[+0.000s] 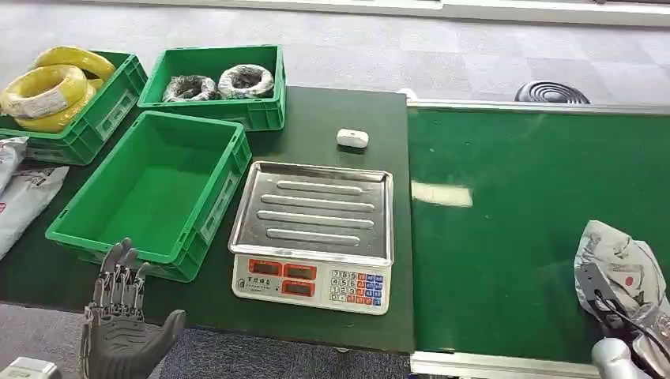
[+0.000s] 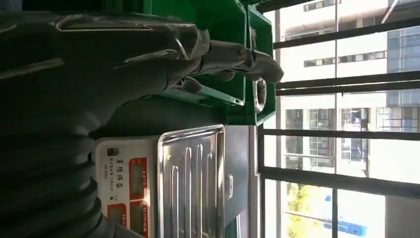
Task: Moved the parcel from conveyor to table for the left to box.
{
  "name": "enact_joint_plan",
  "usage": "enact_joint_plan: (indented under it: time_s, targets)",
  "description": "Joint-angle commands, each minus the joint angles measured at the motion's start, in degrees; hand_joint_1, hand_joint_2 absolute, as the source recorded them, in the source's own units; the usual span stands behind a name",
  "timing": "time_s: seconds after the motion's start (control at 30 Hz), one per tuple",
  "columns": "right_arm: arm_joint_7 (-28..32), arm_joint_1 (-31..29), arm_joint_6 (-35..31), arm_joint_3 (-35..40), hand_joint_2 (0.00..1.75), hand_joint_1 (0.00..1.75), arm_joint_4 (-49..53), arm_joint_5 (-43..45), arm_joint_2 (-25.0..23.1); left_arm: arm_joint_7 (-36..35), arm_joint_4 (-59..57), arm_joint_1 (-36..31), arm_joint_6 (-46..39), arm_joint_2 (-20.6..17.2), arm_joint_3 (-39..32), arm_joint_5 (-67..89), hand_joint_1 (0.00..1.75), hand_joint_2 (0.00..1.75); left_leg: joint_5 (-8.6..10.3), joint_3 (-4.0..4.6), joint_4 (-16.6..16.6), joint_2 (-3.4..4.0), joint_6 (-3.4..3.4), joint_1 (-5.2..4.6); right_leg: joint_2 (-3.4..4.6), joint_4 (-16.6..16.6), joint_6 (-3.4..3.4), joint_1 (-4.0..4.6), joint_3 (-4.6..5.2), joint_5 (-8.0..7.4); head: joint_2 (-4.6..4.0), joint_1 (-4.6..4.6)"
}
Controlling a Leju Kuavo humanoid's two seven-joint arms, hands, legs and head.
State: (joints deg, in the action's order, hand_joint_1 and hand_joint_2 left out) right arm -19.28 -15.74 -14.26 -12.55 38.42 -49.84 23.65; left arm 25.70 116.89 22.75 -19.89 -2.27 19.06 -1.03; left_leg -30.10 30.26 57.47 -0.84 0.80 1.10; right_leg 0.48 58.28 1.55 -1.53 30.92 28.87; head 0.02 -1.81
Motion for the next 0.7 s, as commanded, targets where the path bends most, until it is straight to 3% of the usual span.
enact_joint_plan:
  time_s: [0.03, 0.17, 0.3, 0.43, 0.7]
  targets:
    - [12.50, -2.33, -12.37, 0.83, 1.75, 1.75, 10.31, 4.63, -6.45, -0.36, -0.56, 0.33, 0.24, 0.30, -0.61, 0.54, 0.00, 1.75, 0.03, 0.02, -0.07, 0.32, 0.00, -0.01, 0.25, 0.01, -0.13, 0.01, 0.18, -0.10, 0.00, 0.02]
    - [19.59, -4.00, -15.62, 4.54, 1.75, 1.75, 17.81, 9.37, -8.70, -0.43, -1.22, -0.18, 1.25, 1.02, -0.68, 0.91, 0.00, 1.75, 0.05, 0.17, -0.10, 0.53, -0.01, -0.02, 0.44, 0.05, -0.16, 0.00, 0.33, -0.18, 0.00, 0.02]
    - [20.85, -6.14, -16.25, 11.37, 1.75, 1.75, 25.28, 10.83, -8.94, 0.07, -2.15, -0.44, 1.91, 0.96, 0.23, 1.56, 0.00, 1.75, 0.02, 0.17, -0.05, 0.52, -0.01, -0.05, 0.38, 0.13, -0.11, -0.03, 0.32, -0.11, 0.00, 0.00]
    - [18.30, -7.73, -13.86, 17.41, 1.75, 1.75, 31.95, 7.71, -7.92, 0.83, -3.61, -1.40, 2.54, -0.03, 1.24, 1.35, 0.00, 1.75, 0.10, 0.23, -0.06, 0.66, -0.06, -0.11, 0.52, 0.19, -0.16, -0.08, 0.54, -0.16, 0.00, 0.02]
    - [19.32, -13.70, -7.38, 32.24, 1.75, 1.75, 38.67, -6.99, -12.55, 1.61, -6.88, -6.18, 6.39, -0.46, 2.13, 1.34, 0.00, 1.75, 0.16, 0.17, -0.17, 0.59, -0.04, -0.06, 0.43, 0.09, -0.20, -0.03, 0.47, -0.19, 0.00, 0.00]
